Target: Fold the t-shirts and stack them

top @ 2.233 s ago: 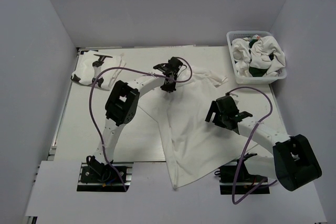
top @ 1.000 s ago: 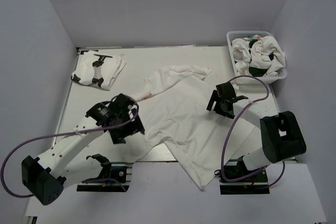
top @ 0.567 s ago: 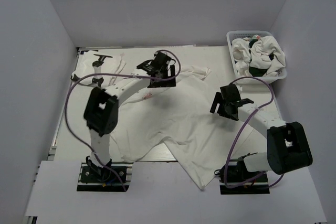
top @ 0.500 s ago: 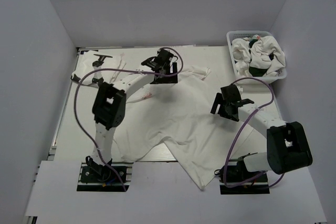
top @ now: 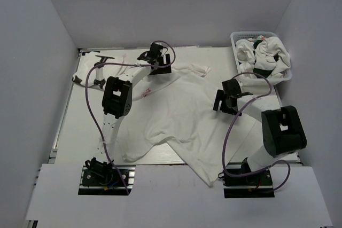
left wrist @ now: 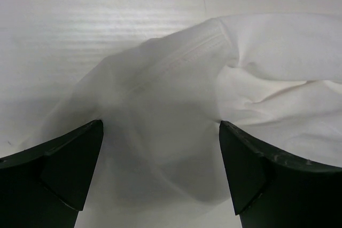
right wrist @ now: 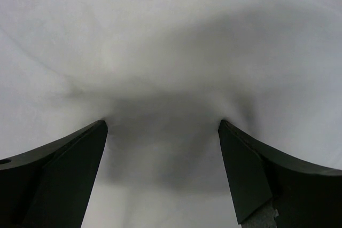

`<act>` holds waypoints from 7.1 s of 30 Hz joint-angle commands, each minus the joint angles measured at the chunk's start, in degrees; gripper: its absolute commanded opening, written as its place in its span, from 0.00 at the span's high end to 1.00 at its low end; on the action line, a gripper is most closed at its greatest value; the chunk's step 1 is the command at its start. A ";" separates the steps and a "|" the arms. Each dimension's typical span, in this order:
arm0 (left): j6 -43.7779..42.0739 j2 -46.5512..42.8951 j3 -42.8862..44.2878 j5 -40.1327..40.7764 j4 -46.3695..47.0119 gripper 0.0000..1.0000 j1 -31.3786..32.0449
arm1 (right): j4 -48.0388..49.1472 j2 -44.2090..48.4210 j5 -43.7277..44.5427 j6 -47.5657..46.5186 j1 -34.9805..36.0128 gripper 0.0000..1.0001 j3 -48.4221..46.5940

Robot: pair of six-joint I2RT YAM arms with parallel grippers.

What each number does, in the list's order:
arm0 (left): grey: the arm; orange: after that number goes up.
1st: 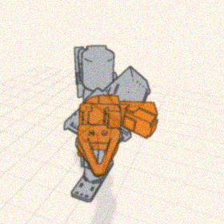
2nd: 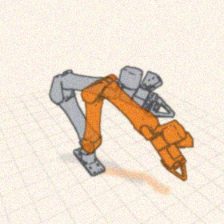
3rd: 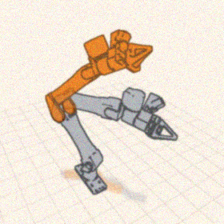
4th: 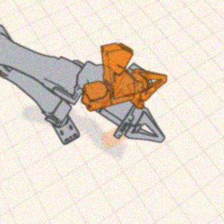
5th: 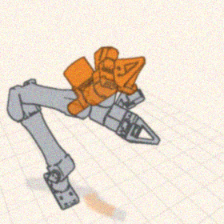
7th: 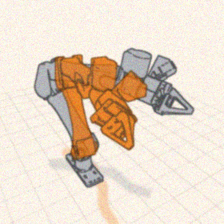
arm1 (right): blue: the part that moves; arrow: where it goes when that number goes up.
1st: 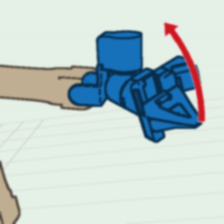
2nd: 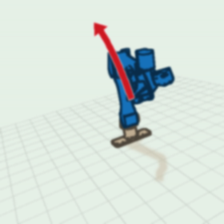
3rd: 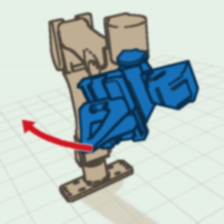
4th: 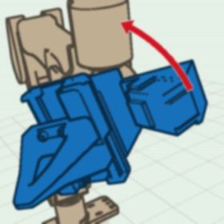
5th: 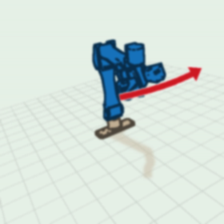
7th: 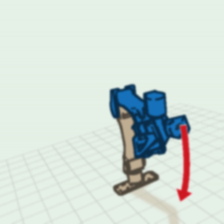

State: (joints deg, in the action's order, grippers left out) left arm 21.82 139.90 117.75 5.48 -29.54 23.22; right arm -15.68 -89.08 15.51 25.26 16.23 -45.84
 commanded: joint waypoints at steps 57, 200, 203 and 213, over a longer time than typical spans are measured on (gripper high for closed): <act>7.09 -34.95 -57.20 -13.92 9.15 0.00 -12.50 | 1.53 -1.29 -15.86 -3.20 16.72 0.10 -1.47; -5.30 4.42 8.98 -2.58 -8.96 0.00 -22.78 | 3.56 -12.27 -11.55 -4.17 20.95 0.10 -4.09; -6.71 5.73 10.46 -5.98 -7.90 0.00 -24.28 | 3.99 -9.63 -13.12 -2.85 19.72 0.10 0.74; -7.85 1.89 10.23 -26.11 -3.17 0.00 -22.44 | 7.42 -3.48 -19.20 -9.17 20.25 0.10 -7.31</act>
State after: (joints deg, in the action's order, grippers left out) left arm 14.87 145.93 129.32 -13.52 -33.39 -1.48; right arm -2.00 -94.24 -0.69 17.96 36.23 -49.25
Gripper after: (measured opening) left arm 0.997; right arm 0.899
